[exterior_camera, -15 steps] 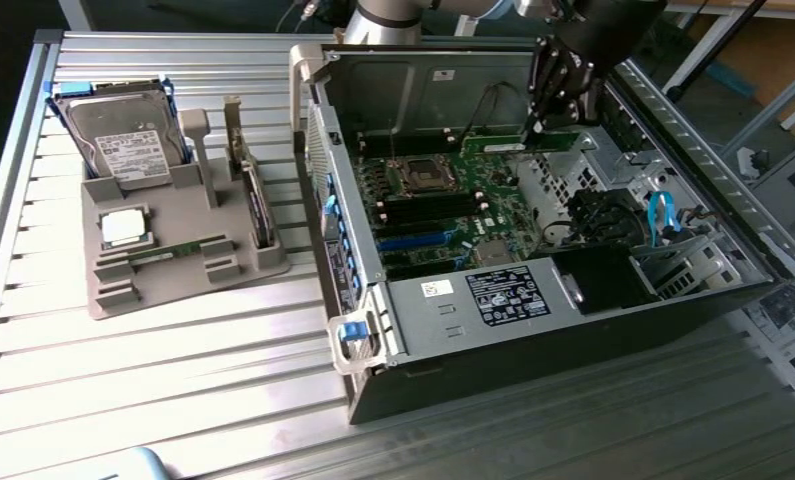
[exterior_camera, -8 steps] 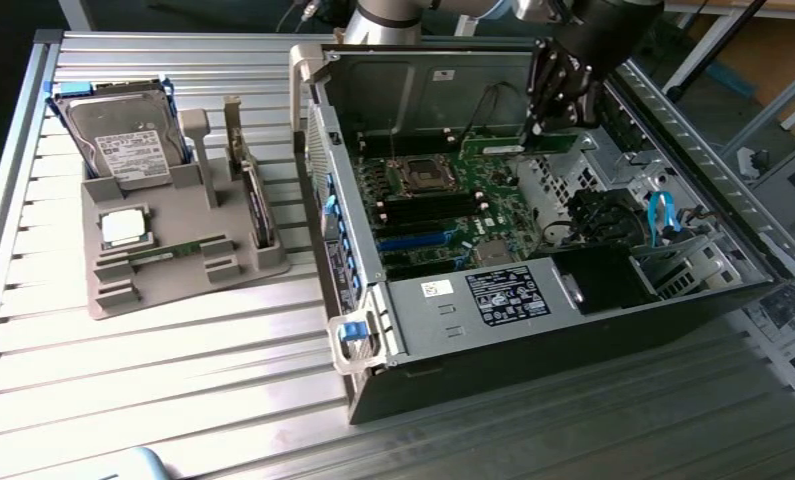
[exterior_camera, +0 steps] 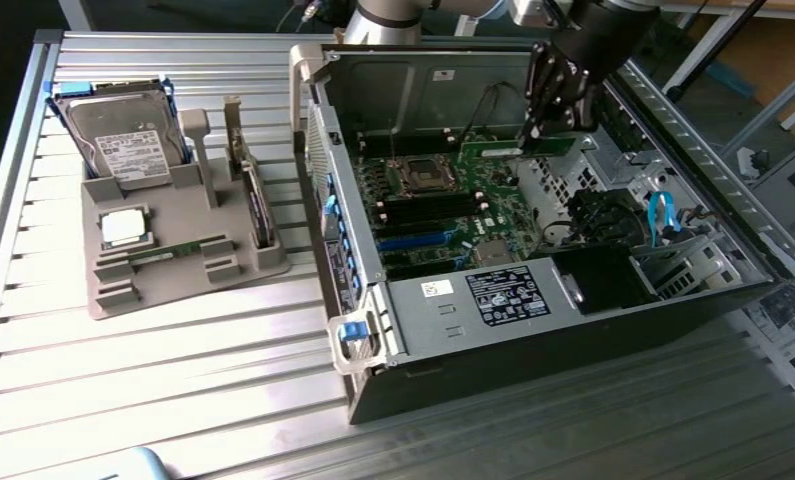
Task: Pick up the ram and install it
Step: 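Insert the ram into the slot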
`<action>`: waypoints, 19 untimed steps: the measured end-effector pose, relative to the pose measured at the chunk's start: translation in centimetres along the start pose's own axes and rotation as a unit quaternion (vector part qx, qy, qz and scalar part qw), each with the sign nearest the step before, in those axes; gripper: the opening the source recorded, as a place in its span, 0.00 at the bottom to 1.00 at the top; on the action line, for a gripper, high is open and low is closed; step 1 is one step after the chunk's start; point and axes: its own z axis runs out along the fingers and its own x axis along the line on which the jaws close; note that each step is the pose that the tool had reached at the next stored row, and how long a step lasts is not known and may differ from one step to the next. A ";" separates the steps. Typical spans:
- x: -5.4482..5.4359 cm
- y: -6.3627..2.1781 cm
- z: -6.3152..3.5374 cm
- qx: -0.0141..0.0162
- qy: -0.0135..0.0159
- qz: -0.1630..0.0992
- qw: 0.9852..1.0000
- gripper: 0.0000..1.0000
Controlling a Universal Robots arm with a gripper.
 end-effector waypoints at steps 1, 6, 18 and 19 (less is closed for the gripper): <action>0.0 0.00 0.05 0.000 0.000 0.000 1.000 0.12; 0.0 0.00 0.31 0.000 0.000 0.000 1.000 0.12; 0.0 -0.01 0.96 0.000 0.000 0.000 1.000 0.12; 0.0 -0.01 1.02 0.000 0.000 0.000 1.000 0.12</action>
